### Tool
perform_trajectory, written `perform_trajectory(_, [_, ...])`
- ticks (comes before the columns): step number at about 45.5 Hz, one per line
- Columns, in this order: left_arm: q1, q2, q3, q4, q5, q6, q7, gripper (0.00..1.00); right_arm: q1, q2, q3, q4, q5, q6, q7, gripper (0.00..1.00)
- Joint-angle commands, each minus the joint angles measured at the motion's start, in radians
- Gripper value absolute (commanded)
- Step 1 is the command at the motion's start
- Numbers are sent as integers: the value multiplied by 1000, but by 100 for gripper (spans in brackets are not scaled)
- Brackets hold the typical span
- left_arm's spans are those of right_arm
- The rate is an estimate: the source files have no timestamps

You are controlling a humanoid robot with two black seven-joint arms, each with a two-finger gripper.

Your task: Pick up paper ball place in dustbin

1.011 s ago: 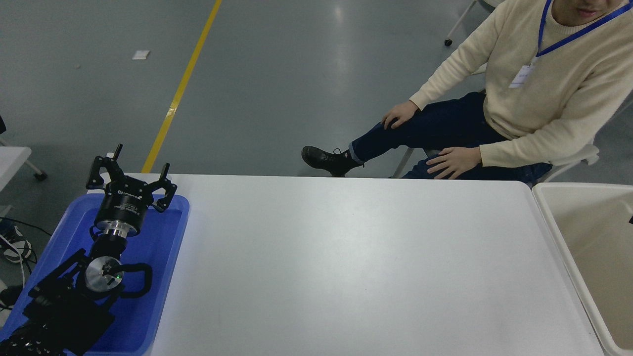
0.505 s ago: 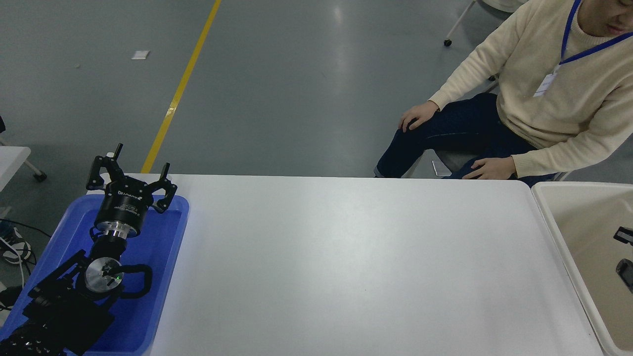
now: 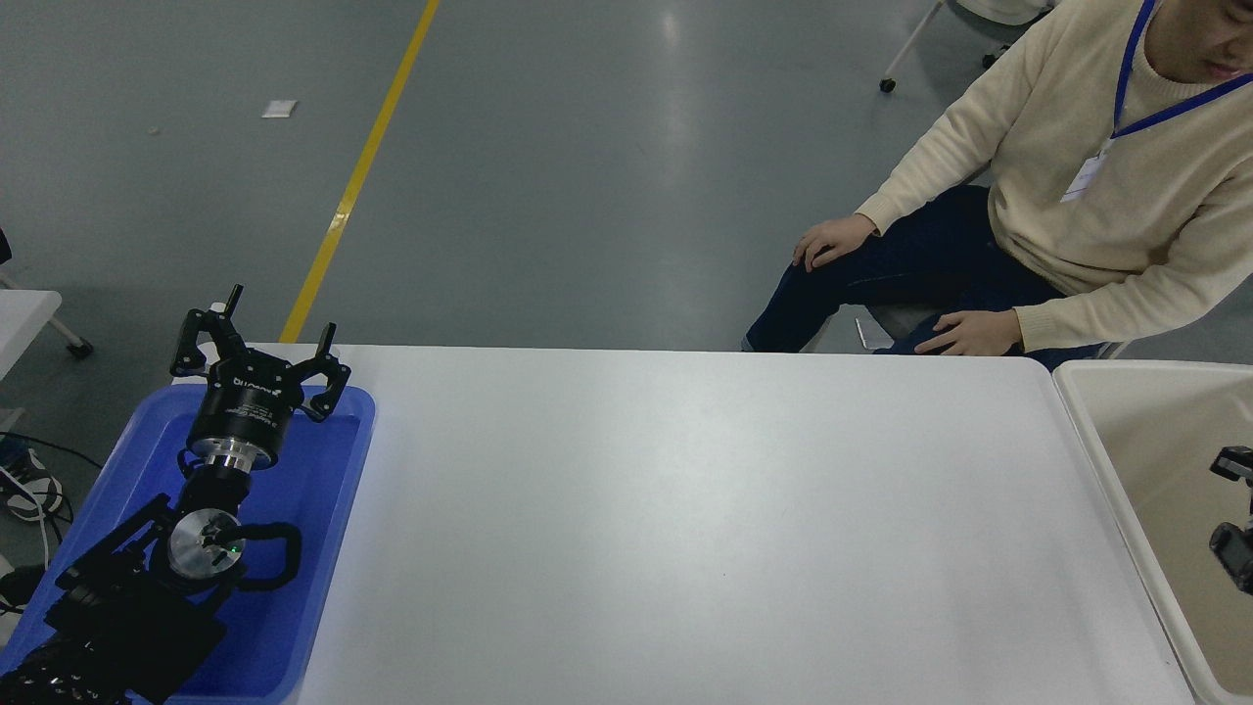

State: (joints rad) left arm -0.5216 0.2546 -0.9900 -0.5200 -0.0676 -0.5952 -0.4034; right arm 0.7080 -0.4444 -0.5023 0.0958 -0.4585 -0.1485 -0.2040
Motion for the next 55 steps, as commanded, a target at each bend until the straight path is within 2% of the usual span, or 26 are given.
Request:
perform_trajectory(1, [0, 0, -1, 0, 0, 0, 0, 100, 1, -2, 34, 12, 1, -13, 0, 98])
perform_trajectory(18, [0, 0, -1, 0, -1, -2, 0, 100, 36, -5, 493, 36, 1, -11, 1, 100])
perform_trajectory(28, [0, 0, -3, 0, -1, -2, 0, 100, 53, -111, 732, 222, 1, 1, 0, 100])
perform_trajectory(46, [0, 0, -3, 0, 0, -2, 0, 100, -35, -119, 1366, 478, 1, 6, 3, 100])
perform_trajectory(49, [0, 0, -3, 0, 0, -2, 0, 100, -68, -117, 1424, 542, 1, 9, 24, 100])
perform_trajectory(51, [0, 0, -3, 0, 0, -2, 0, 100, -100, -114, 1449, 588, 1, 13, 60, 100])
perform_trajectory(55, [0, 0, -3, 0, -1, -2, 0, 100, -147, -99, 1456, 643, 4, 14, 204, 100])
